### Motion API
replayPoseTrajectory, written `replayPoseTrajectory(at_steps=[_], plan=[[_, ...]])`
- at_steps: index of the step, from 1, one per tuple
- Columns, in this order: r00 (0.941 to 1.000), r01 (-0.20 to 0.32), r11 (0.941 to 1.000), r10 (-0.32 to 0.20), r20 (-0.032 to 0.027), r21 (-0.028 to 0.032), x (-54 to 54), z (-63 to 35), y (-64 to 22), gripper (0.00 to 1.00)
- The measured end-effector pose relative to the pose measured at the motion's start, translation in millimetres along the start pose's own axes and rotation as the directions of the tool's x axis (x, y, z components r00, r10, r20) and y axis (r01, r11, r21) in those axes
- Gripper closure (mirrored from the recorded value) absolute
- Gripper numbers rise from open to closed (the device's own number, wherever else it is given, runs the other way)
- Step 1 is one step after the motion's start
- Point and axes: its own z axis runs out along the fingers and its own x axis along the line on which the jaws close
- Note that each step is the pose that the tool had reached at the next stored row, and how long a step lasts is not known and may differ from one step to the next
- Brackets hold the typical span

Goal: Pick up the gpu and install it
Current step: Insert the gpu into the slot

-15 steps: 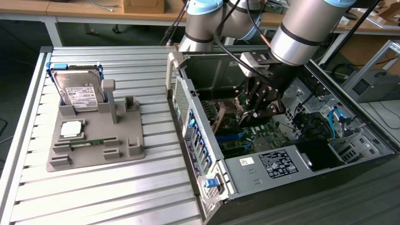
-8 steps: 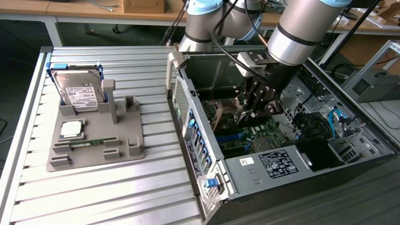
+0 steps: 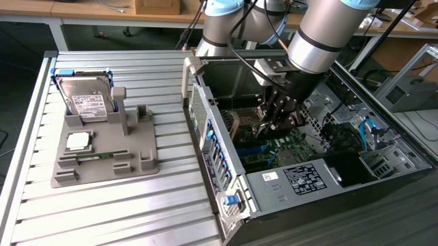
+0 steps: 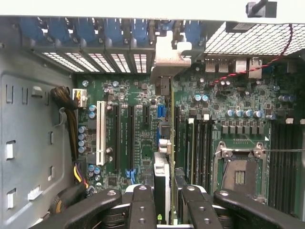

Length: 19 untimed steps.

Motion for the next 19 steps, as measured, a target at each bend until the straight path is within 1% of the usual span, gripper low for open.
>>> replayPoseTrajectory(at_steps=[7, 11, 16, 19], plan=[[1.0, -0.003, 1.0, 0.003, 0.0001, 0.0, 0.5, 8.7, 1.3, 0.73], [1.0, -0.003, 1.0, 0.003, 0.0, 0.0, 0.6, 12.5, 3.6, 0.73], [1.0, -0.003, 1.0, 0.003, 0.0002, 0.0, 0.6, 16.9, 4.5, 0.73], [1.0, -0.003, 1.0, 0.003, 0.0001, 0.0, 0.7, 18.0, 6.0, 0.73]])
